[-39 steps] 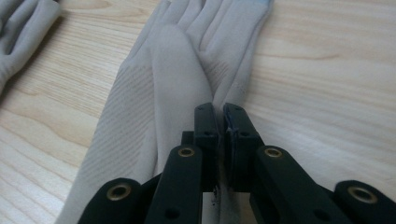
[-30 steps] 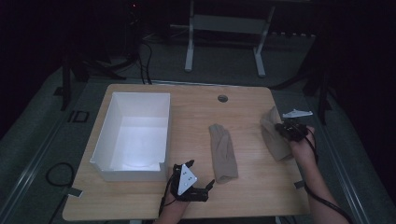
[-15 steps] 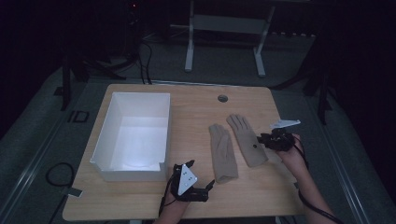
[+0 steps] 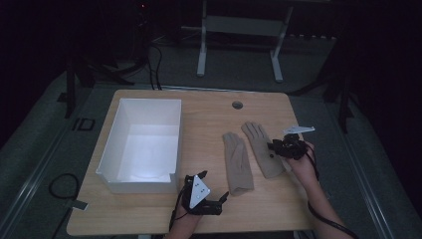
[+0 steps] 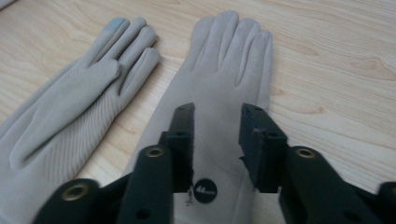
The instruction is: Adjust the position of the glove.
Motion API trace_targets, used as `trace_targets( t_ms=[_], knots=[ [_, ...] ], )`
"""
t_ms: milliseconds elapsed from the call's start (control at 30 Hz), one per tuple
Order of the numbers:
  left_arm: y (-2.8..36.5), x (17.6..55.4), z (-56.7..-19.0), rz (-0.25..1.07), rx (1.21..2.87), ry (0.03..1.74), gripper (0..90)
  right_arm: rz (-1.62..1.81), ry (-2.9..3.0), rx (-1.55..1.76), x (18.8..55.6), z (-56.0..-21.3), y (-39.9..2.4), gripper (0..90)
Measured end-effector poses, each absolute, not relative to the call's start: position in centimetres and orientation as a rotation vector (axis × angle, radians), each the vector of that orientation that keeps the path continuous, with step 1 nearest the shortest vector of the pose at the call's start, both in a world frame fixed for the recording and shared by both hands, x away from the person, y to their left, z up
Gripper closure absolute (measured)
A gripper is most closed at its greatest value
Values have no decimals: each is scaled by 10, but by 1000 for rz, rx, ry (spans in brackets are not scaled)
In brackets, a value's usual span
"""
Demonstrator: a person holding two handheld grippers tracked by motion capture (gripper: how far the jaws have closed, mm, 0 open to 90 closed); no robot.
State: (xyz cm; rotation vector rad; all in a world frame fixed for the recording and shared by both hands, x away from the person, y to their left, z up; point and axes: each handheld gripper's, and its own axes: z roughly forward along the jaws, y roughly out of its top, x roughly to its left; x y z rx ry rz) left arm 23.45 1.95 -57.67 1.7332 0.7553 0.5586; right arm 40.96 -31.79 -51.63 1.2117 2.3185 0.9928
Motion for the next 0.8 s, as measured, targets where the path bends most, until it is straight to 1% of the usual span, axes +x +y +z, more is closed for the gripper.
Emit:
trace_targets(
  t_ms=[333,500,667,800],
  knots=[
    [20,235,-577,557,1732,757,39,1013,2267,1290,419,-530,-308,583],
    [19,235,-577,556,1735,755,39,993,2240,1298,425,-535,-305,532],
    [20,235,-577,556,1736,753,39,997,2208,1316,426,-541,-299,526],
    [20,235,-577,556,1732,753,39,981,2203,1339,427,-553,-297,535]
  ],
)
